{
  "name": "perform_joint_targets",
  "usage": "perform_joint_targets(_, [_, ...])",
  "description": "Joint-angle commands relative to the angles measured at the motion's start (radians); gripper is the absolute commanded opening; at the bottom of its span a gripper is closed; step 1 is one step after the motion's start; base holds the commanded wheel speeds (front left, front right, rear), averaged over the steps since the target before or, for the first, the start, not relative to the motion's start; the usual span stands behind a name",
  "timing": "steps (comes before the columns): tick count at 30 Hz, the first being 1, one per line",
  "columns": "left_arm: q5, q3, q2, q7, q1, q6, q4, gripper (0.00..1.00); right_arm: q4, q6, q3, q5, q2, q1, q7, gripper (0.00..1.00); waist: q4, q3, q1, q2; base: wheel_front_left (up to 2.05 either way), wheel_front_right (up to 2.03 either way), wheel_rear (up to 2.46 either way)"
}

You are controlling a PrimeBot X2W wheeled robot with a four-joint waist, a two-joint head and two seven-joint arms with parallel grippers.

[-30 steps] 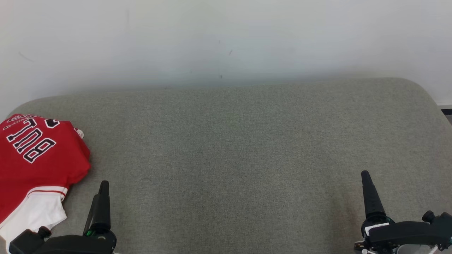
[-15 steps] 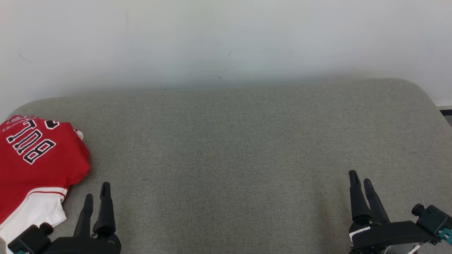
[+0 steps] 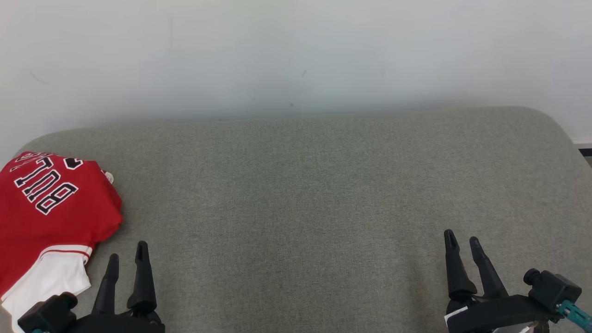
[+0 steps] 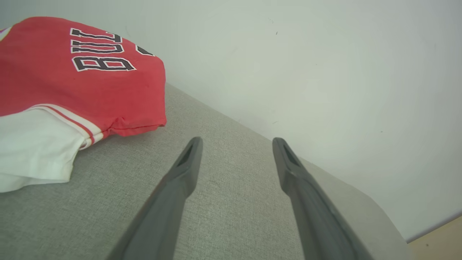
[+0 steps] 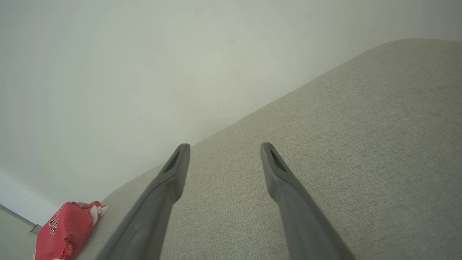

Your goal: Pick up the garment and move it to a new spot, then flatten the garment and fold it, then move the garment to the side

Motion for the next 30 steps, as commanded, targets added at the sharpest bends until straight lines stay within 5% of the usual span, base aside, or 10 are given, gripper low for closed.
perform_joint_targets(1, [0.039, -0.001, 0.008, -0.012, -0.002, 0.003, -0.017, 1.00, -0.007, -0.001, 0.007, -0.035, -0.008, -0.004, -0.012, 1.00, 0.001, 0.000, -0.0001, 0.0000, 0.00, 0.00, 0.00])
perform_joint_targets(30, [0.315, 0.004, 0.012, -0.081, 0.017, 0.005, -0.050, 1.00, -0.032, -0.002, 0.033, -0.307, -0.004, 0.014, -0.081, 1.00, 0.000, 0.005, -0.0001, 0.0000, 0.00, 0.00, 0.00])
